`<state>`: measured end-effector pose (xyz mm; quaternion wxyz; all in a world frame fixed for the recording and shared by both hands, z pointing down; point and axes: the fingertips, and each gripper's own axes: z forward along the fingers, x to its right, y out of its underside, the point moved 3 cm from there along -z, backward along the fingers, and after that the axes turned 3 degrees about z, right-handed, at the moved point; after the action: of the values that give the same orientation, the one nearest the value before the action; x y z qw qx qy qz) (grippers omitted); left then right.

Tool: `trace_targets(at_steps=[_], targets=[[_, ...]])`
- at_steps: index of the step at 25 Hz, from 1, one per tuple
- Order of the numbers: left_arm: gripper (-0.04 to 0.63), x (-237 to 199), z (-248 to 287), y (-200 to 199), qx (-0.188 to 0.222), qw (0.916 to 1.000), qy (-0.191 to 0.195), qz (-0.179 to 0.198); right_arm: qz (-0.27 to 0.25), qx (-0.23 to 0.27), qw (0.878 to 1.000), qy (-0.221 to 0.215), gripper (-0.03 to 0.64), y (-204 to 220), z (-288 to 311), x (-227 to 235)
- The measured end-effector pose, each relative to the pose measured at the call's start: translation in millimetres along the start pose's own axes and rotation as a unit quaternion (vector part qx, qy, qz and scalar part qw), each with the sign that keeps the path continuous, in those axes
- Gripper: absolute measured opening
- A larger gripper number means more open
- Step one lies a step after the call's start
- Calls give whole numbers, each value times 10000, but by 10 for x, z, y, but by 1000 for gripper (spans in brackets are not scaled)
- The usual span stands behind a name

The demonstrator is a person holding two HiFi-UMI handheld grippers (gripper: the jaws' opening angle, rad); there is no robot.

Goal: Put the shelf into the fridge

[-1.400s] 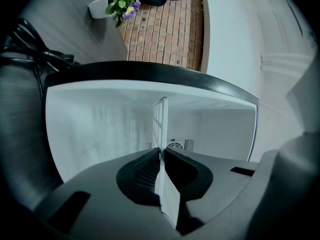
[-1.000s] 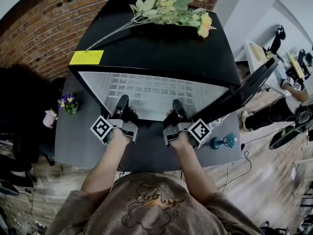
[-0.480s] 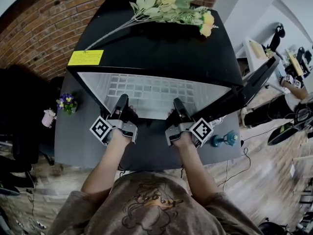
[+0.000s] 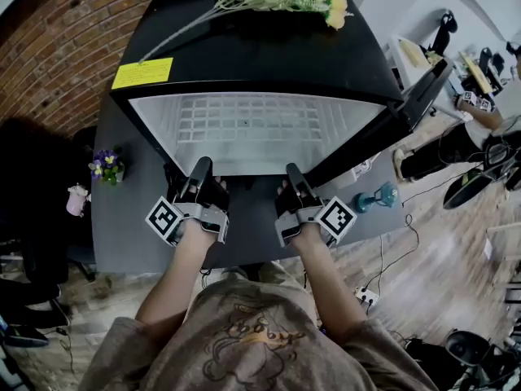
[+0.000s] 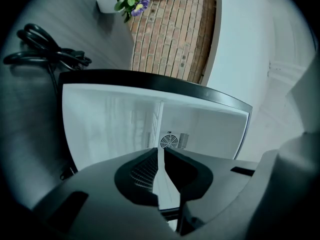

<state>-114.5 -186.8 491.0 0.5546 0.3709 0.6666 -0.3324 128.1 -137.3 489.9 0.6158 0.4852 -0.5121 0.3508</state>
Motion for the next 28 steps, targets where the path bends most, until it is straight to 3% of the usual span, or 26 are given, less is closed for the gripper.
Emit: trace_targets(at_steps=[5,12,16,19,22,28], targets=[[51,92,-223,50,-177,9998,45,-50,-90,72,9998,-163,5,174,-229,-134],[51,175,-468,196,-88,9999,106,-43,-115,-169,9996,-176,-2,300,-472,-183],[51,201,-680,353,-14,9999,13,143,-622,-407,9970,-215,-9,295,-655,-239],[51,249,-810,447,-159,9981,-121,591,-1167,-615,9907,-345,-12,320,-762,-377],[49,366,-909,541,-395,9903,-183,1322,-1901,-785,9786,-94,-14,331,-894,-393],[35,506,-1159,735,-814,9644,-192,2509,-3600,-1103,9263,-169,-5,408,-1154,-553]])
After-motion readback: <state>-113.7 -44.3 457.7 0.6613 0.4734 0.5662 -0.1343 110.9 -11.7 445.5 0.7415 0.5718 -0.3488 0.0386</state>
